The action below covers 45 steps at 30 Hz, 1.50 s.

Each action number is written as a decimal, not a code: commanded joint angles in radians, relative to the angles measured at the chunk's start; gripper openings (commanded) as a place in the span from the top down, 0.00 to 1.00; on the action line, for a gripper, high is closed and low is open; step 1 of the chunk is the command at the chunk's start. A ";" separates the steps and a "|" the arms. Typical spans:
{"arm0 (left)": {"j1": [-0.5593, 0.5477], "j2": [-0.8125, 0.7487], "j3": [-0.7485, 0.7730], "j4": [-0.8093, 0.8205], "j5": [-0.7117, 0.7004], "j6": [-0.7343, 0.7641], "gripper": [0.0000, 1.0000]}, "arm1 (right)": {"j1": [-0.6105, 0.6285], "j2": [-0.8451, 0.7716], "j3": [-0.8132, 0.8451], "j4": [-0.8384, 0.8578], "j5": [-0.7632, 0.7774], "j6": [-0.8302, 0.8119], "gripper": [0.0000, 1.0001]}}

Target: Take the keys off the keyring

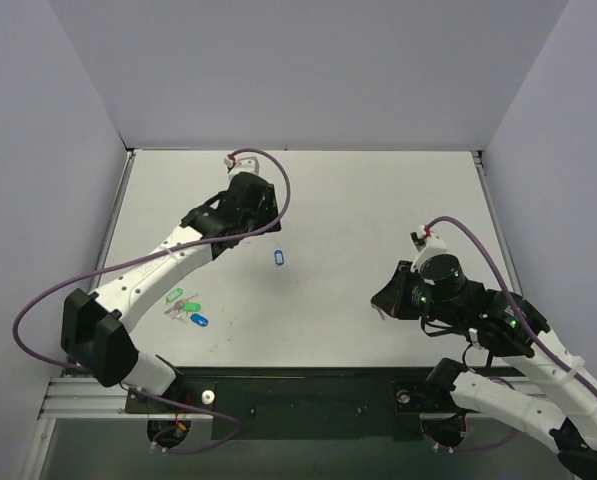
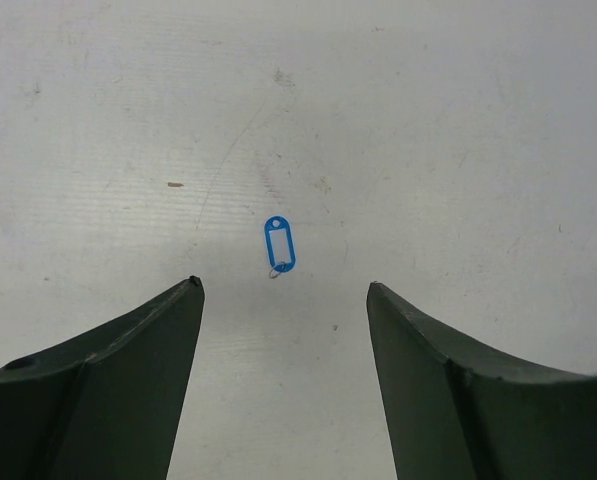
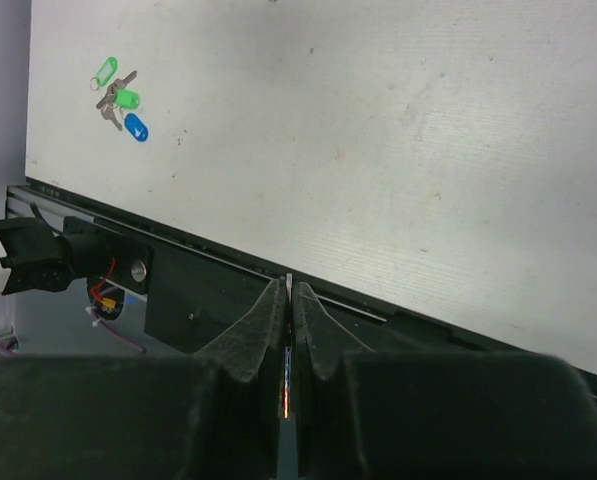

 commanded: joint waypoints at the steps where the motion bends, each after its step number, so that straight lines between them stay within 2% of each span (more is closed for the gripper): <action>1: 0.034 -0.176 -0.051 -0.048 -0.005 0.034 0.24 | -0.005 0.075 0.002 0.008 0.035 -0.003 1.00; 6: 0.084 -0.368 -0.189 -0.097 -0.005 0.084 0.24 | -0.015 0.201 0.063 0.028 0.022 -0.024 1.00; 14: 0.157 -0.544 -0.293 -0.204 -0.006 0.140 0.24 | -0.018 0.472 0.197 0.056 -0.040 -0.070 1.00; 26: 0.163 -0.675 -0.364 -0.264 -0.035 0.154 0.24 | -0.016 0.822 0.398 0.088 -0.090 -0.123 1.00; 32: 0.163 -0.734 -0.427 -0.253 -0.054 0.177 0.24 | -0.027 0.966 0.476 0.122 -0.123 -0.124 1.00; 37: 0.164 -0.830 -0.519 -0.184 -0.051 0.186 0.24 | -0.033 1.081 0.563 0.125 -0.149 -0.126 1.00; 45: 0.164 -0.946 -0.577 -0.109 -0.032 0.214 0.24 | -0.061 1.244 0.663 0.129 -0.145 -0.124 1.00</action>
